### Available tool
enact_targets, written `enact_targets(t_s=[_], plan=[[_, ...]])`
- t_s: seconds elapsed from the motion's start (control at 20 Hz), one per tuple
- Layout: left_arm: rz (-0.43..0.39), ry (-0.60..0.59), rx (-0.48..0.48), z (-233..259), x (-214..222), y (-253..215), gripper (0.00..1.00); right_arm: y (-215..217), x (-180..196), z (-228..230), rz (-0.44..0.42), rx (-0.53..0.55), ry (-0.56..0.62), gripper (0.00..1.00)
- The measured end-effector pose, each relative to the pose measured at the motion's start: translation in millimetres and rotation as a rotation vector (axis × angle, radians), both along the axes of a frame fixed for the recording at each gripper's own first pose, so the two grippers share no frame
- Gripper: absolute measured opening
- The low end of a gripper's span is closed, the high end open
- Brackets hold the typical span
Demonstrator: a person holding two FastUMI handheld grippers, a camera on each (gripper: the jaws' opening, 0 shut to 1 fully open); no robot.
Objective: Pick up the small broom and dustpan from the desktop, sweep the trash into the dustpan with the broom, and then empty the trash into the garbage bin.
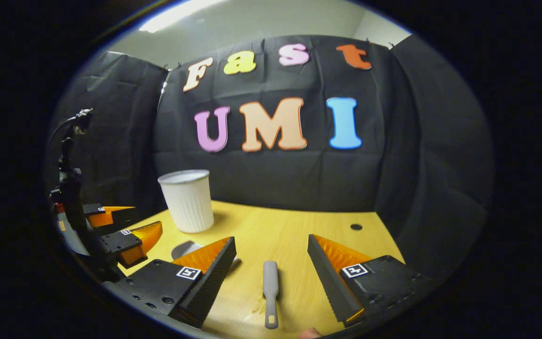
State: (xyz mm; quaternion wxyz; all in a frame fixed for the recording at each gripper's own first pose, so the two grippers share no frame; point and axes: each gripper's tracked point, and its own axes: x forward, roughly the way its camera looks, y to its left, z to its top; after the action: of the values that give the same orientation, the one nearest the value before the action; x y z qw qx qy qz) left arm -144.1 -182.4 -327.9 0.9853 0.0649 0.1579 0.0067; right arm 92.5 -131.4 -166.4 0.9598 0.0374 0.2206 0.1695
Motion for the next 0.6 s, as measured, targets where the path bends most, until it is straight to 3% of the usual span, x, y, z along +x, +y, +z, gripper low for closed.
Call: enact_targets(t_s=[0.2,0.35,0.6], plan=[[-0.069,-0.131,-0.012,52.2,7.0,-11.5,0.92,-16.5,-14.2,54.9,-0.064,0.002,-0.114,0.92],[-0.146,-0.141,-0.014,63.2,12.7,-21.9,0.93,-25.9,-19.5,83.4,-0.119,-0.015,-0.159,0.92],[-0.195,-0.175,-0.028,76.4,16.1,-21.3,0.92,-15.9,-19.8,97.0,-0.165,-0.034,-0.194,0.92]])
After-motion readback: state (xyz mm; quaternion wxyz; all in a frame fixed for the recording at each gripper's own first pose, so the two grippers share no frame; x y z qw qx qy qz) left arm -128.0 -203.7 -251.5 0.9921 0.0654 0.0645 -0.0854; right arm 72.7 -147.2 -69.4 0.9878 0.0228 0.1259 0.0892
